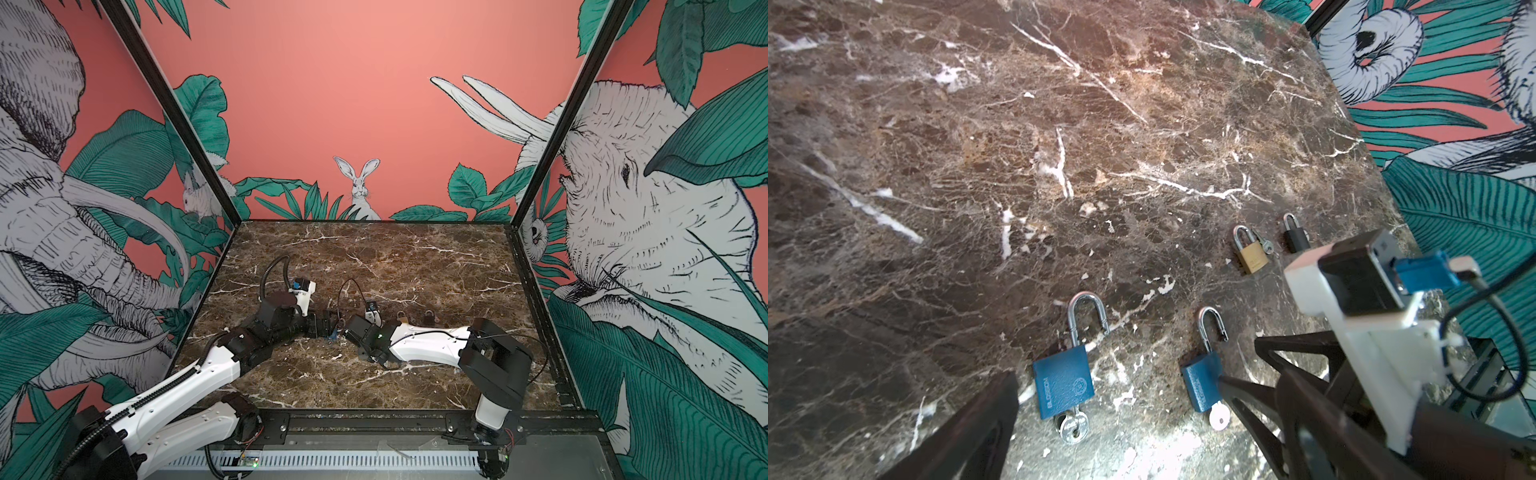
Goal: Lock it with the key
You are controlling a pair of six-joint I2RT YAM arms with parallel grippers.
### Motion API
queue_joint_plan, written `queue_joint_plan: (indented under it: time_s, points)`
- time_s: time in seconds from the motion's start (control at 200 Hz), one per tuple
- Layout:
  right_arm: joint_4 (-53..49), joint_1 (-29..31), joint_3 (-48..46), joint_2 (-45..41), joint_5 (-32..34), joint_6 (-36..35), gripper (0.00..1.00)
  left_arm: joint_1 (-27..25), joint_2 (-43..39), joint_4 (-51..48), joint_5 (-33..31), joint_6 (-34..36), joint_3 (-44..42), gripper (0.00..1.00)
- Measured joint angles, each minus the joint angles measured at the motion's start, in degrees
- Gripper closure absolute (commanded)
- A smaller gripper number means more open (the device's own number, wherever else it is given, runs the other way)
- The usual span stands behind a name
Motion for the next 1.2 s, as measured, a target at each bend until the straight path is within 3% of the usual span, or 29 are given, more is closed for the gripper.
queue_joint_plan:
  time_s: [0.595, 1.2]
  points:
    - [0.2, 0.3, 4.2, 6.6, -2.8, 0.2, 0.47, 1.1, -0.8, 0.2, 0.6, 0.0, -1.7, 0.03]
    - [0.1, -0.2, 4.2, 7.0, -4.1, -0.6, 0.60, 1.2, 0.7, 1.6, 1.6, 0.0, -1.9, 0.03]
